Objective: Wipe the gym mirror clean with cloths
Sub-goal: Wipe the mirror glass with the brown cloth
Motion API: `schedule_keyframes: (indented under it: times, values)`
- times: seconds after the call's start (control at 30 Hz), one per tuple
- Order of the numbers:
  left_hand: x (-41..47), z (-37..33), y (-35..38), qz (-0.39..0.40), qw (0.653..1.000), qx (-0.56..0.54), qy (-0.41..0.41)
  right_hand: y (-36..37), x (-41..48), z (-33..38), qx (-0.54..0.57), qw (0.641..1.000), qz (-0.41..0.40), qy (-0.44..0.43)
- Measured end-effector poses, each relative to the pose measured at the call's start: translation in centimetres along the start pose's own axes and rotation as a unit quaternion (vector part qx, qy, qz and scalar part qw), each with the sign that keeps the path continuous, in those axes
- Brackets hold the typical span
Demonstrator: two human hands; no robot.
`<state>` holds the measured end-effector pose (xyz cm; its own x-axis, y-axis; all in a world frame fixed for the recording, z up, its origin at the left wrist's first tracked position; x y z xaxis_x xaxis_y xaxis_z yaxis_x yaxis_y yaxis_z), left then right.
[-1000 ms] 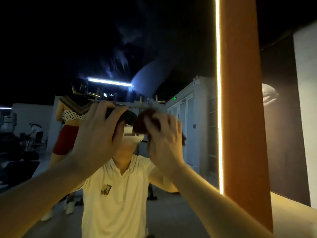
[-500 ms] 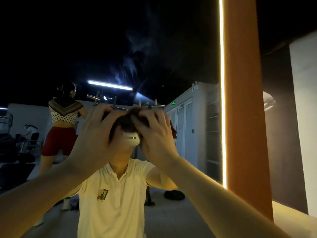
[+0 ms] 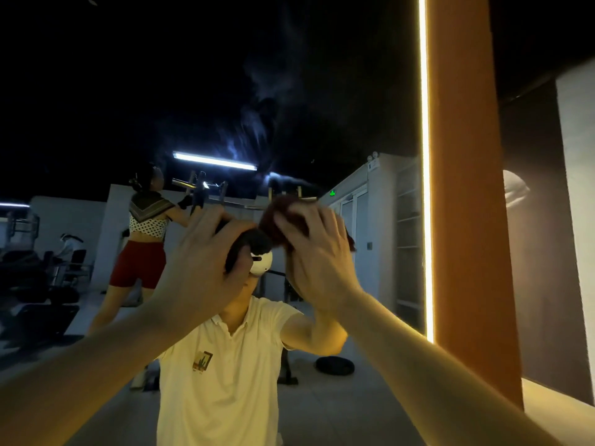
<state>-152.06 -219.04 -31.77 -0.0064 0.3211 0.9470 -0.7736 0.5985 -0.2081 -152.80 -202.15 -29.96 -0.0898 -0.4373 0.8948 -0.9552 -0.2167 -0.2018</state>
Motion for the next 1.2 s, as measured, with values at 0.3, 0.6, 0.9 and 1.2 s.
schedule_keyframes:
  times: [0.3,0.6,0.9,1.2]
  values:
    - [2.3,-3.5,2.9,0.027,0.997,0.07,0.013,-6.3,5.4,-14.6,-0.155,0.976,-0.027,0.149]
    - [2.1,-3.6,2.6,0.02,0.997,0.059,0.039,-1.6,-8.7,-5.6,-0.048,0.987,-0.019,0.153]
    - [1.3,-3.7,3.8,0.036,0.987,0.136,0.075,-2.5,-4.7,-10.8,-0.222,0.974,0.052,0.008]
    - [1.1,-3.2,4.1,0.048,0.991,0.109,0.061,-3.4,1.5,-9.3,-0.096,0.975,-0.07,0.189]
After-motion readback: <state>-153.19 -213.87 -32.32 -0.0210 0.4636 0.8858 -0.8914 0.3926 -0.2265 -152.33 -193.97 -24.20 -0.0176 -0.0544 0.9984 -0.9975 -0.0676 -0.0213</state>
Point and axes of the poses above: each hand's wrist, its own x-axis towards the middle knuckle, its own y-axis out of the palm, z = x × y, the point moved 7 cm from there along x, towards the middle knuckle, and after that the axes turned 8 degrees about z, right-handed, at the moved point
